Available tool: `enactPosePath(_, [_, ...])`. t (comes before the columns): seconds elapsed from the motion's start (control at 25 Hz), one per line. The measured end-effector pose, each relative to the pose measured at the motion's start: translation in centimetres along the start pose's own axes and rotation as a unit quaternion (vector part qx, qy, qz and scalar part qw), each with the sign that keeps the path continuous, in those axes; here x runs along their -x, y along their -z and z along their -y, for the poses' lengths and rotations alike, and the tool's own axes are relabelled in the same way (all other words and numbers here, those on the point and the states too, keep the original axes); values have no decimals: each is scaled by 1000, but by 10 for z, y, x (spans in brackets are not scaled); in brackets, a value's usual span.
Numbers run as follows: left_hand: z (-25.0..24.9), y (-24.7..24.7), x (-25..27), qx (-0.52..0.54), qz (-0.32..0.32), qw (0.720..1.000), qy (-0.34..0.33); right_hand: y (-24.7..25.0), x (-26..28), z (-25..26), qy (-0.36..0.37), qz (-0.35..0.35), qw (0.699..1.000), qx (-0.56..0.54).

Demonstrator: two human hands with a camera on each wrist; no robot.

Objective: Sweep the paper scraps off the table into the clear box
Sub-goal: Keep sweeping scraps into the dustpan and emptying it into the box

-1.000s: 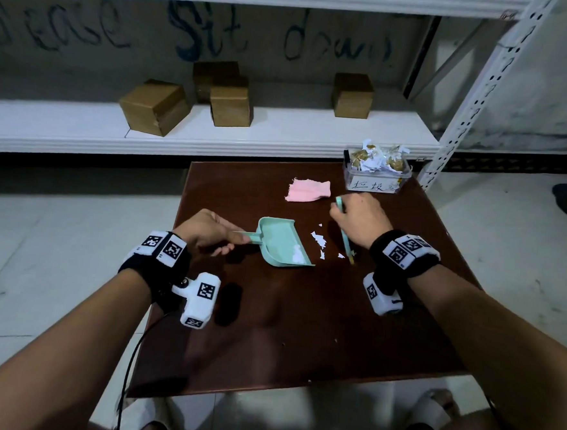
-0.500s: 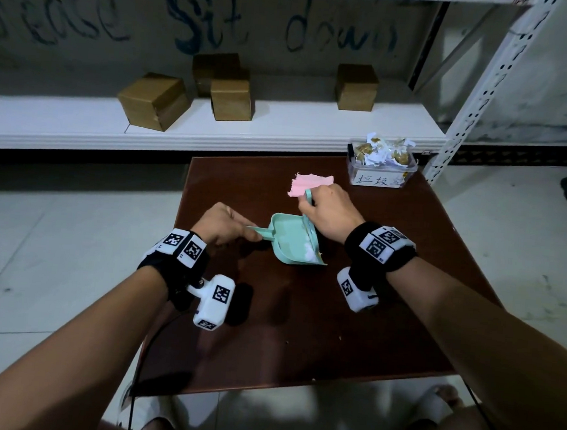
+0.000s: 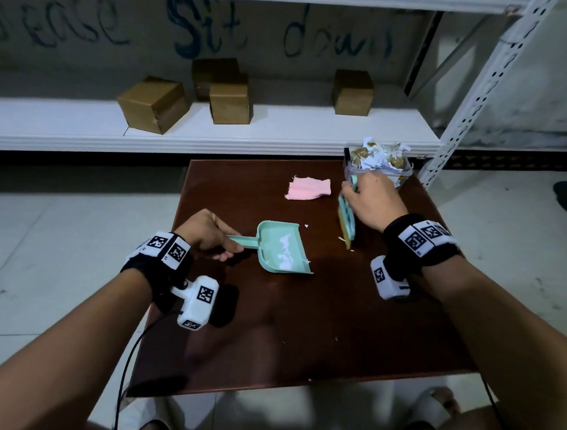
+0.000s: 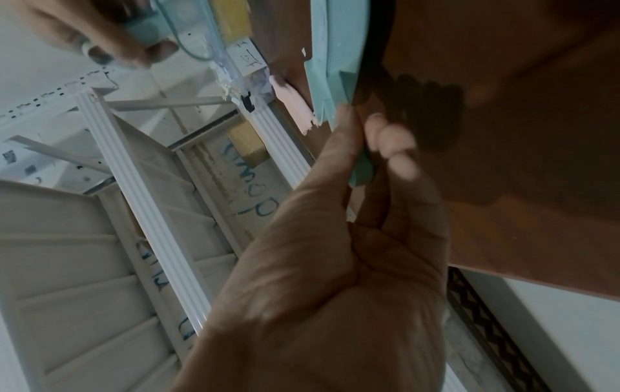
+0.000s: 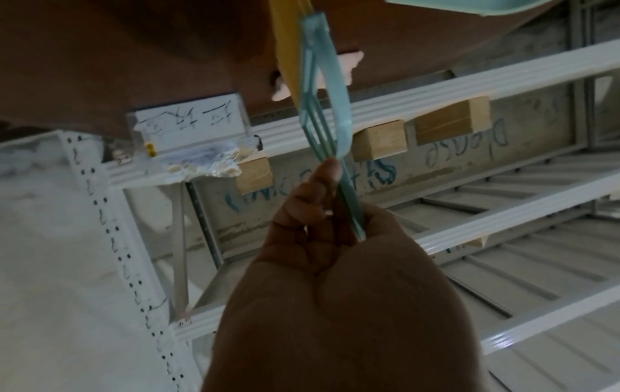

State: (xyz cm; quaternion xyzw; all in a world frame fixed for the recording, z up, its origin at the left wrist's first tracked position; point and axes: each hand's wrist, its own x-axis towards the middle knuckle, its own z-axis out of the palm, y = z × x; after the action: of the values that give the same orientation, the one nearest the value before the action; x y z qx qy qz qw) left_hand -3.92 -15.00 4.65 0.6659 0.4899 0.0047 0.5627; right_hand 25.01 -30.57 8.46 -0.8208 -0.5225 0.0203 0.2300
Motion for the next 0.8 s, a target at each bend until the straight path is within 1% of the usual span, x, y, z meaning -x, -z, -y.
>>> enactPosePath(0.16, [4, 9, 3, 16, -4, 1000, -1, -1, 10, -13, -3, 17, 993, 119])
enactPosePath(0.28, [6, 11, 3, 15, -4, 1000, -2, -12, 14, -12, 3, 52, 989, 140])
enactPosePath(0.44, [6, 10, -1, 6, -1, 1000, 2, -23, 16, 0, 8, 68, 994, 82])
enactPosePath(0.52, [5, 4, -3, 2, 3, 1000, 4, -28, 14, 11, 7, 64, 997, 34])
enactPosePath(0.64, [3, -8, -5, -10, 12, 1000, 9, -38, 11, 25, 24, 65, 997, -33])
enactPosePath(0.72, [1, -13, -6, -19, 16, 1000, 10, -42, 9, 32, 36, 60, 996, -61])
enactPosePath(0.8, [1, -14, -7, -21, 14, 1000, 12, -41, 7, 35, 32, 48, 995, -84])
